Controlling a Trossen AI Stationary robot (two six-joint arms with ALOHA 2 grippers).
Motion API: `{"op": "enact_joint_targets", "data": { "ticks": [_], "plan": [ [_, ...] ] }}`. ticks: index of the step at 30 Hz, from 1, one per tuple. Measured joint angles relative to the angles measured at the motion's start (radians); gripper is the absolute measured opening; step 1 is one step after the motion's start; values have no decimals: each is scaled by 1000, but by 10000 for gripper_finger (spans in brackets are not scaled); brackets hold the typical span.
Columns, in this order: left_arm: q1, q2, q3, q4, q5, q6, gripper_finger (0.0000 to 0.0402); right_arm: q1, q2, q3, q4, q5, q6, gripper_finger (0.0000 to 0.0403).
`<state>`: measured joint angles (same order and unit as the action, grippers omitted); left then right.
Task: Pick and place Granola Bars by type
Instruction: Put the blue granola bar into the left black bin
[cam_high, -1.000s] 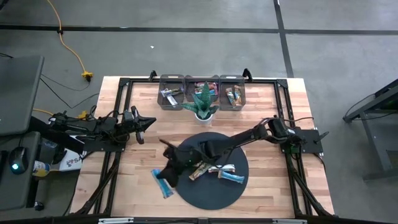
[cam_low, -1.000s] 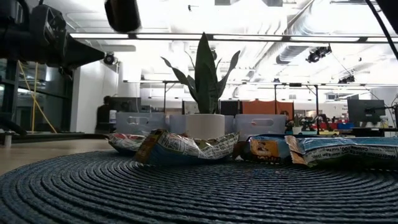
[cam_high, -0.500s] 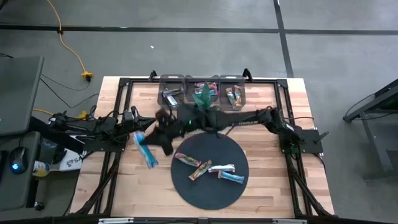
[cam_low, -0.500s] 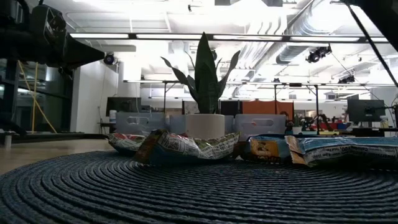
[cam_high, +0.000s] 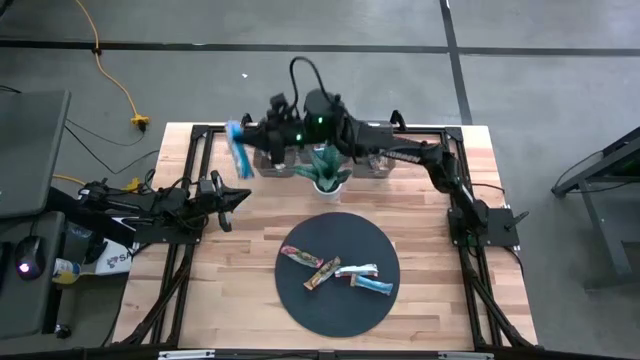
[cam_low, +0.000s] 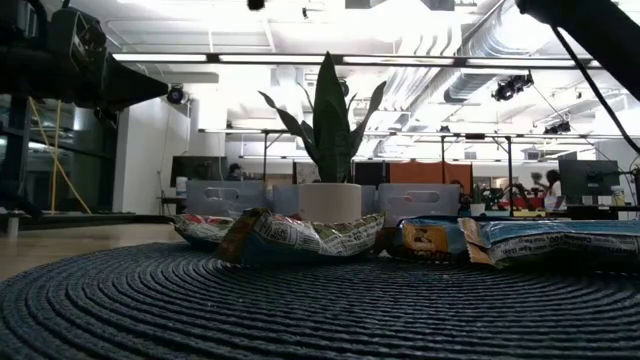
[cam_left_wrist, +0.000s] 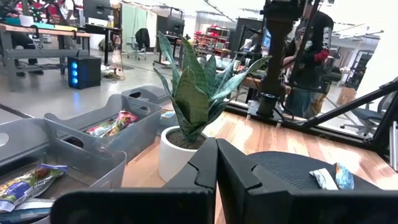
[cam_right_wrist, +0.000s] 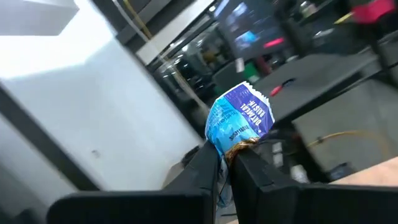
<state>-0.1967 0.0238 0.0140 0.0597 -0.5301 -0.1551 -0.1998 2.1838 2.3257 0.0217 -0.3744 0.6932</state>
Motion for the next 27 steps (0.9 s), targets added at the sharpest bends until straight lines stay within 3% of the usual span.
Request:
{"op": "enact_joint_targets", "data": {
  "ticks": [7, 14, 18, 27],
  "plan": [
    [0, 0, 0, 0, 0, 0, 1, -123, 0, 0, -87, 69, -204, 14],
    [0, 0, 0, 0, 0, 0, 1, -214, 4, 0, -215, 287, -433, 14],
    [0, 0, 0, 0, -1, 0, 1, -252, 24, 0, -249, 350, -517, 14],
    [0, 0, 0, 0, 0, 0, 1, -320, 161, 0, -217, 303, -536, 14]
  ]
}}
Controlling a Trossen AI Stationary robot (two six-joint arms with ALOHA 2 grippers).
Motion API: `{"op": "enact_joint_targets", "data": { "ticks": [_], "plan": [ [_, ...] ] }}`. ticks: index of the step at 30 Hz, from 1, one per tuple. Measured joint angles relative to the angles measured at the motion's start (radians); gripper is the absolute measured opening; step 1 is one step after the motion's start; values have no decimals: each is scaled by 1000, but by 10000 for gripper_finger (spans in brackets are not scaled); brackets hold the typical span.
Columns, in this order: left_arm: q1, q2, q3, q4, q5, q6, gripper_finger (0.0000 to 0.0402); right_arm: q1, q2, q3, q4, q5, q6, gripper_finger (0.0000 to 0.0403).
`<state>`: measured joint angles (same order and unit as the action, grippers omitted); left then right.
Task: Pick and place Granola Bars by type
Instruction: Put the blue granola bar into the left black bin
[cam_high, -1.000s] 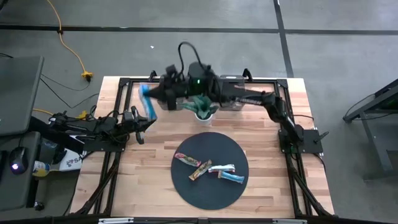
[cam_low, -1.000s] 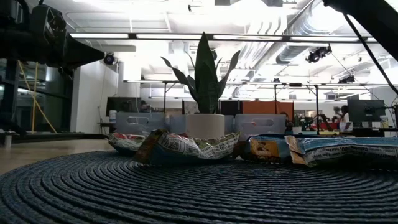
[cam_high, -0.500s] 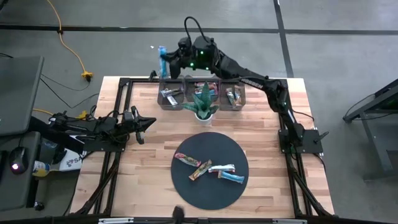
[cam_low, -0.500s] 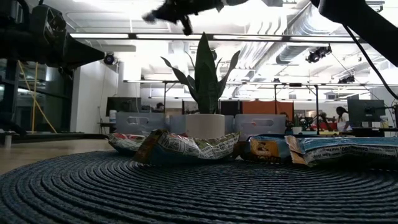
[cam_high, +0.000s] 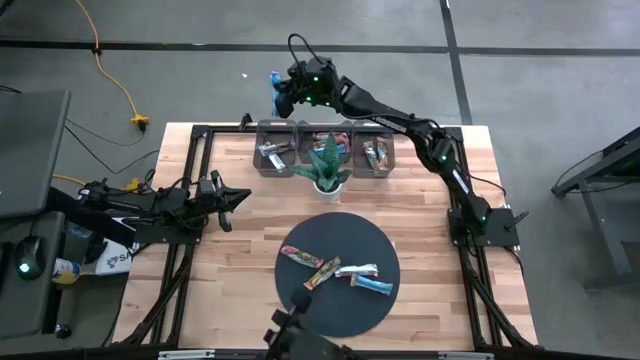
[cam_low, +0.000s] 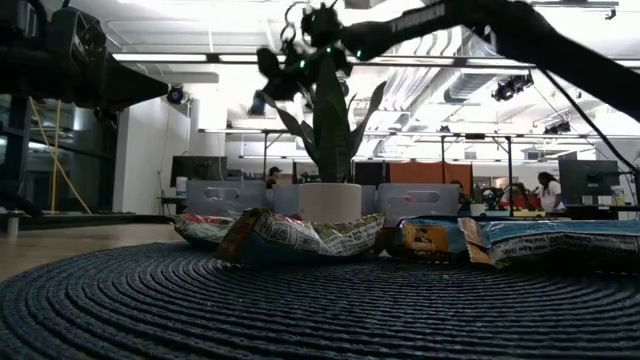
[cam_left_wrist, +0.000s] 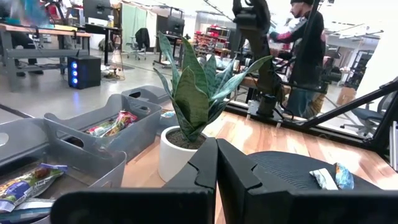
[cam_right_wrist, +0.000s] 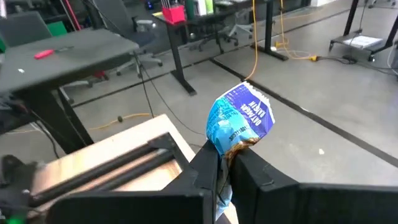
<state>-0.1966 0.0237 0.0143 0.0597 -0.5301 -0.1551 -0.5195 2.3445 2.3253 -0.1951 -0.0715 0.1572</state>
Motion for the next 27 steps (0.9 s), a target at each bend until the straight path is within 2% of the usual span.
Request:
{"op": "enact_joint_targets", "data": {
  "ticks": [15, 27],
  "plan": [
    [0, 0, 0, 0, 2, 0, 1, -12, 190, 0, 78, -55, 41, 14],
    [0, 0, 0, 0, 2, 0, 1, -7, 192, 0, 12, -54, 70, 14]
  ]
}}
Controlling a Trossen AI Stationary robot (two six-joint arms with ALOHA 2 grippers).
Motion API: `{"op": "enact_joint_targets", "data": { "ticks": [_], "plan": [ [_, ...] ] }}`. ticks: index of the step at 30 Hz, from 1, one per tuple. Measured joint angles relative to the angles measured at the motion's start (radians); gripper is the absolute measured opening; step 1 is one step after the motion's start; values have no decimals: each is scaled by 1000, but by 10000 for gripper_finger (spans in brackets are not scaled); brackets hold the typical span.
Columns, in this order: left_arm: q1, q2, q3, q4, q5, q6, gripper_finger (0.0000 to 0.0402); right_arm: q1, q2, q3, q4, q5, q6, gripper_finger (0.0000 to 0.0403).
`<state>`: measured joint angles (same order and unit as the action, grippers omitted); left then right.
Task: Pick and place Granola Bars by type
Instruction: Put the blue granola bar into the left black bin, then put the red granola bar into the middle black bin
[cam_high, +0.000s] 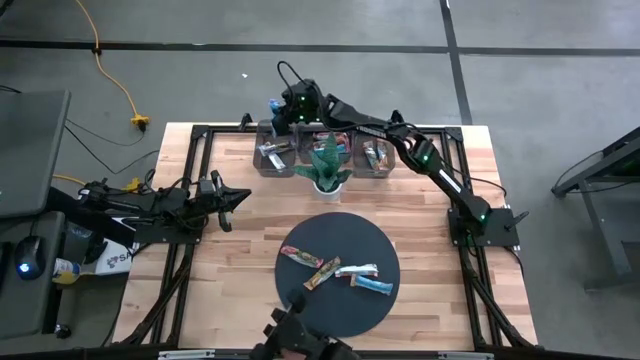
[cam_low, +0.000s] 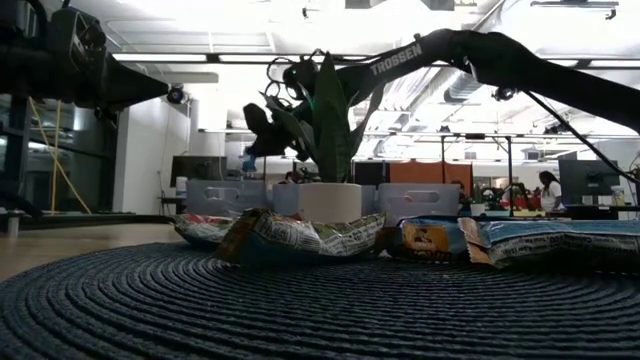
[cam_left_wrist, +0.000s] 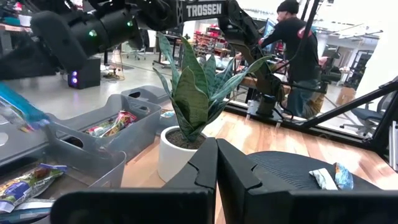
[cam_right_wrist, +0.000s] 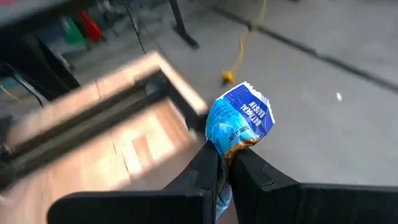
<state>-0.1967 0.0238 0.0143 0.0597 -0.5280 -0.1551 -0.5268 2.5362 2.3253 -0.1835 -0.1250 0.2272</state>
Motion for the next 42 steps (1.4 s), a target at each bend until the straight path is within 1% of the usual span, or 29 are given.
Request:
{"op": "enact_joint_targets", "data": {
  "ticks": [3, 5, 10, 18, 22, 26, 31, 36, 42],
  "plan": [
    [0, 0, 0, 0, 0, 0, 1, 5, 0, 0, -106, 10, -14, 14],
    [0, 0, 0, 0, 0, 0, 1, 9, 0, -1, -146, 10, -26, 14],
    [0, 0, 0, 0, 1, 0, 1, 15, 0, 0, -139, -10, -19, 14],
    [0, 0, 0, 0, 1, 0, 1, 36, 0, 0, -182, -10, -18, 15],
    [0, 0, 0, 0, 1, 0, 1, 45, 0, 0, -179, -10, -19, 25],
    [0, 0, 0, 0, 1, 0, 1, 46, 0, 0, -172, -9, -19, 49],
    [0, 0, 0, 0, 1, 0, 1, 46, 0, 0, -171, -10, -19, 94],
    [0, 0, 0, 0, 1, 0, 1, 46, -1, 0, -168, -41, 1, 140],
    [0, 0, 0, 0, 1, 0, 1, 46, -7, 1, -134, -50, -2, 183]
  ]
}}
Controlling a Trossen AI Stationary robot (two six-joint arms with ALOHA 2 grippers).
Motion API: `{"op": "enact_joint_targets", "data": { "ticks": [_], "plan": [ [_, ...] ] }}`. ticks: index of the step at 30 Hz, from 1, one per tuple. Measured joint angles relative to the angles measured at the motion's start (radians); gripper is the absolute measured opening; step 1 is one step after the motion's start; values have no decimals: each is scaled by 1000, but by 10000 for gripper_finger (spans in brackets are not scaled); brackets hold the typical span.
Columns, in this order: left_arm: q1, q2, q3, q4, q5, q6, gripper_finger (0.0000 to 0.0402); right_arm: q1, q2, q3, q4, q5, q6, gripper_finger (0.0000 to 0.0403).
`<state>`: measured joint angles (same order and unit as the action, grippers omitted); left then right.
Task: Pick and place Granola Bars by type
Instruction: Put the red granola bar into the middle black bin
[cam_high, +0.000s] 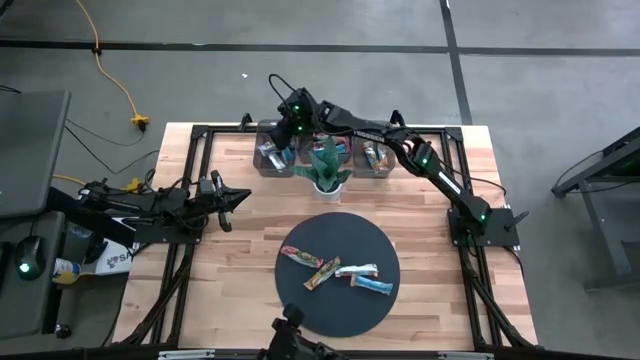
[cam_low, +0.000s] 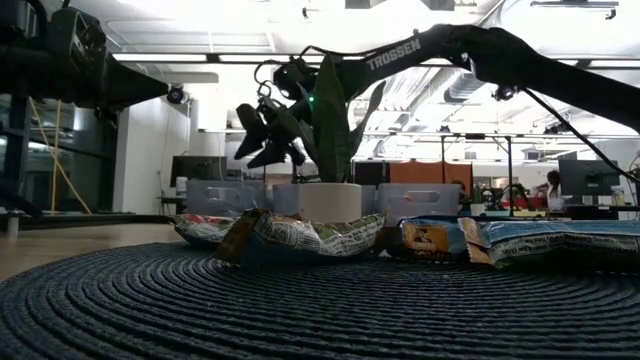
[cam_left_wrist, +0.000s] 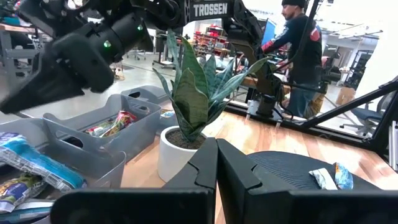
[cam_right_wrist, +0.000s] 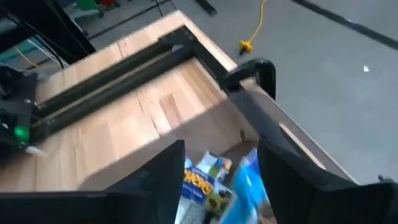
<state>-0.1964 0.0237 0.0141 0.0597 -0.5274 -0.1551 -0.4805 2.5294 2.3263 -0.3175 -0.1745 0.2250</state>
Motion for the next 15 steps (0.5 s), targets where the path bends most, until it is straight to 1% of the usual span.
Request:
{"op": "enact_joint_targets", "data": {
  "ticks": [4, 9, 15],
  "plan": [
    [0, 0, 0, 0, 0, 0, 1, 0, -17, 26, 10, -1, -17, 200],
    [0, 0, 0, 0, 0, 0, 1, 0, -78, 28, 116, -5, -79, 204],
    [0, 0, 0, 0, 0, 0, 1, 0, -193, 28, 244, -8, -121, 205]
  ]
}}
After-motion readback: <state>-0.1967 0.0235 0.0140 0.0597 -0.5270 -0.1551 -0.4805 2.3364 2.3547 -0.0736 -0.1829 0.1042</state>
